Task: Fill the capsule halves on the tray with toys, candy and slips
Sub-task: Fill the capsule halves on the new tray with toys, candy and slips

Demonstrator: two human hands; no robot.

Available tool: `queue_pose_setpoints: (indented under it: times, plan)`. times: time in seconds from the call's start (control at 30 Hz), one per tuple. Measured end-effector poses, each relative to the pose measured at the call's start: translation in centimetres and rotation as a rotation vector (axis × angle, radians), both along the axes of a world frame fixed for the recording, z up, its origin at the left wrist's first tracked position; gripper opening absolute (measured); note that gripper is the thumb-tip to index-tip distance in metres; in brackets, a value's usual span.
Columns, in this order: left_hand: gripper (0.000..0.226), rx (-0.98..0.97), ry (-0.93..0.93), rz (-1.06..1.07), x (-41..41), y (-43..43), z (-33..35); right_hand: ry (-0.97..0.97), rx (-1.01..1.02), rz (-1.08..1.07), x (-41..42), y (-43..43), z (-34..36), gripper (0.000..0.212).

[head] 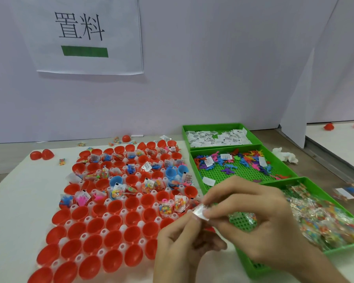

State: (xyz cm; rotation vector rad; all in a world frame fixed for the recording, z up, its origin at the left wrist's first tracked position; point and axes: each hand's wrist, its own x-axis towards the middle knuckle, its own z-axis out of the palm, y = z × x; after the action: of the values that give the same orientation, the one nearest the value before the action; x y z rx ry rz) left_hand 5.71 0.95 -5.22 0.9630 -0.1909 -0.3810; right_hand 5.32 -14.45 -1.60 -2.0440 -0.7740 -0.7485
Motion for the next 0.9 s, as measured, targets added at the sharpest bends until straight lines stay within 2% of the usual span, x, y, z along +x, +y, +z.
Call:
queue_pose_setpoints:
  times: [0.17, 0.3, 0.43, 0.53, 0.6, 0.63, 0.67, 0.7, 0.8, 0.9]
  plan:
    - [0.036, -0.055, 0.112, 0.01, 0.2, 0.2, -0.1, -0.08, -0.227, -0.089, 0.5, -0.3, -0.9, 0.009]
    - [0.024, 0.009, 0.004, 0.008, -0.2, 0.2, 0.2, -0.015, -0.219, -0.069, 0.3, -0.7, -0.4, 0.005]
    - [0.031, 0.011, -0.073, -0.035, -0.4, 0.4, 0.3, 0.204, -0.078, 0.071, 0.2, -1.5, -0.1, 0.021]
    - [0.059, 0.009, -0.142, -0.107, -0.3, 0.5, 0.1, 0.423, 0.136, 0.291, 0.5, -2.2, 0.3, 0.029]
    - [0.057, 0.03, -0.193, -0.137, -0.3, 0.4, 0.1, 0.535, 0.308, 0.435, 0.6, -2.8, 0.6, 0.033]
    - [0.051, 0.041, -0.212, -0.15, -0.2, 0.4, 0.0, 0.559, 0.385, 0.442, 0.7, -3.2, 0.7, 0.035]
    - [0.042, 0.057, -0.225, -0.159, -0.2, 0.5, -0.2, 0.558, 0.435, 0.374, 1.0, -3.6, 0.9, 0.033]
    - [0.034, 0.078, -0.238, -0.165, -0.1, 0.4, -0.1, 0.528, 0.445, 0.217, 1.4, -4.1, 0.9, 0.029]
    - [0.022, 0.123, -0.284, -0.181, -0.2, 0.3, -0.3, 0.454, 0.323, -0.367, 3.3, -6.0, 0.3, 0.014]
    - [0.024, 0.211, -0.34, -0.198, 0.7, 0.5, -0.1, 0.521, 0.186, -0.638, 5.9, -7.7, -0.2, 0.014]
